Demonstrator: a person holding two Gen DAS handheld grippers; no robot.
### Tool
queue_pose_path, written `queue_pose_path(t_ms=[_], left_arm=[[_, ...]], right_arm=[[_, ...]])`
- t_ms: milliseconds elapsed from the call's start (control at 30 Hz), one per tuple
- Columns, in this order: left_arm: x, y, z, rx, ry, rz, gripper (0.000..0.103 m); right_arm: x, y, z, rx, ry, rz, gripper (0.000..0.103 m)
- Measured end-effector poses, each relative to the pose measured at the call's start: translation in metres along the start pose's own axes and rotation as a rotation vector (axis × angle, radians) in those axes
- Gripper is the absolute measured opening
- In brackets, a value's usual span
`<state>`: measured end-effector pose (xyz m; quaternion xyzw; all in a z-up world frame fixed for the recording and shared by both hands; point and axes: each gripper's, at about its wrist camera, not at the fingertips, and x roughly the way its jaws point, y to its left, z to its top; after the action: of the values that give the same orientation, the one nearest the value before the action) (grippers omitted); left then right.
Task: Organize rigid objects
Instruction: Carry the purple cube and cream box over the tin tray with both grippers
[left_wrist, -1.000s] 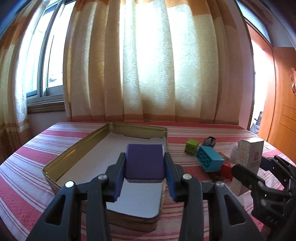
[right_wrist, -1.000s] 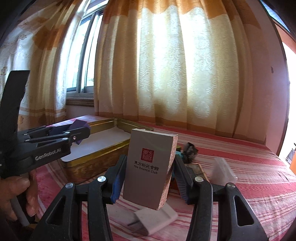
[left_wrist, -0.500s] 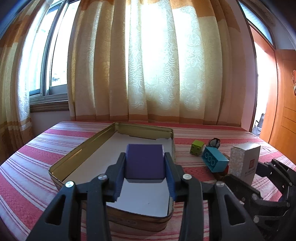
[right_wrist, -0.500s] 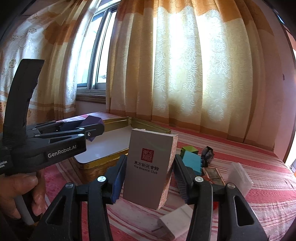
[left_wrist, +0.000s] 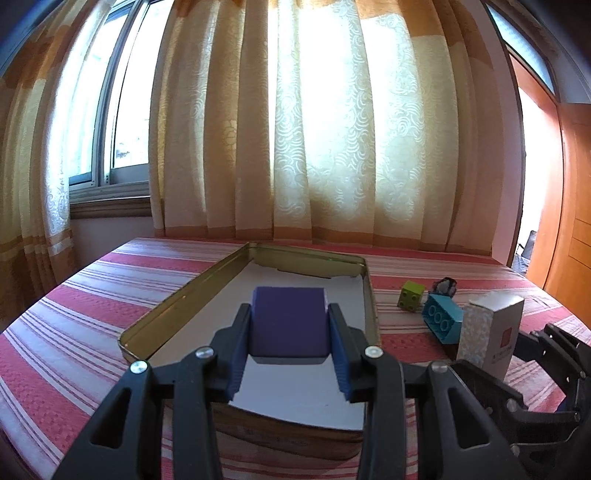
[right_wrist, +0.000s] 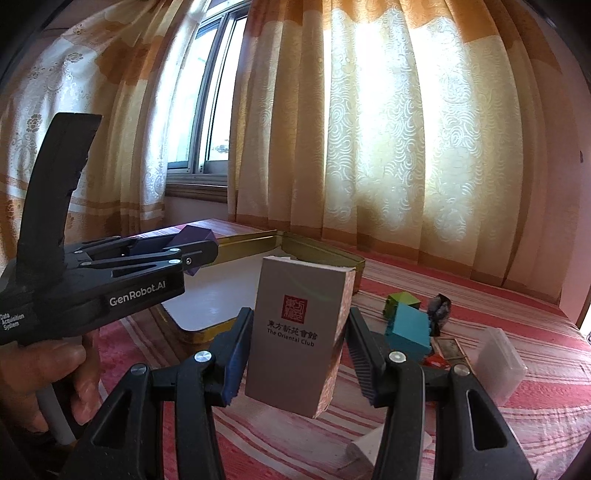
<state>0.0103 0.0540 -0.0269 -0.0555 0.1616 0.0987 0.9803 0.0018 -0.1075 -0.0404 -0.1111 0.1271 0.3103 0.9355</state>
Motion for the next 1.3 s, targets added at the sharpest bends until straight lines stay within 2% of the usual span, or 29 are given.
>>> queue_pose_path(t_ms=[567, 933, 1067, 1300], left_arm=[[0.005, 0.021, 0.002, -0.019, 0.032, 0.023, 0.039], [0.022, 0.043, 0.005, -0.064, 0.122, -0.005, 0.039], [0.030, 0.046, 0.005, -0.073, 0.164, -0.030, 0.039], [0.043, 0.043, 0.016, -0.028, 0.221, -0.062, 0.039]], right_arm=[[0.013, 0.016, 0.005, -0.003, 0.033, 0.046, 0.052], [0.030, 0.013, 0.011, 0.049, 0.103, 0.107, 0.052], [0.035, 0.015, 0.018, 0.026, 0.105, 0.103, 0.052], [0.051, 0.003, 0.038, 0.070, 0.155, 0.140, 0.052]])
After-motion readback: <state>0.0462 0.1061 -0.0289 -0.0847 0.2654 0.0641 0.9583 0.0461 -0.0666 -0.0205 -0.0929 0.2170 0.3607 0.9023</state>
